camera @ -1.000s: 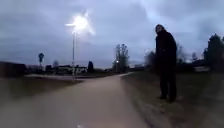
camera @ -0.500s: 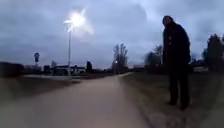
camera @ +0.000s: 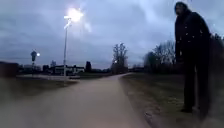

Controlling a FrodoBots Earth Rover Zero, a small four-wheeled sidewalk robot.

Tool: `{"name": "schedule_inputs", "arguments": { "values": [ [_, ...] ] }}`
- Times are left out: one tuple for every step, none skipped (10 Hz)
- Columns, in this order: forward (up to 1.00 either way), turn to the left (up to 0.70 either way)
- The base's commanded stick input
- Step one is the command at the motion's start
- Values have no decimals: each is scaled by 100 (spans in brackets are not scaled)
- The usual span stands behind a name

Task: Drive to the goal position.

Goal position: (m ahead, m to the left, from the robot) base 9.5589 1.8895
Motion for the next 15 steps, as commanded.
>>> {"name": "schedule_inputs", "arguments": {
  "values": [
    [100, 4],
    [100, 4],
    [100, 4],
    [100, 4],
    [100, 4],
    [100, 4],
    [100, 4],
    [100, 4],
    [100, 4],
    [100, 4],
    [100, 4],
    [100, 4],
    [100, 4],
    [100, 4],
    [100, 4]
  ]
}}
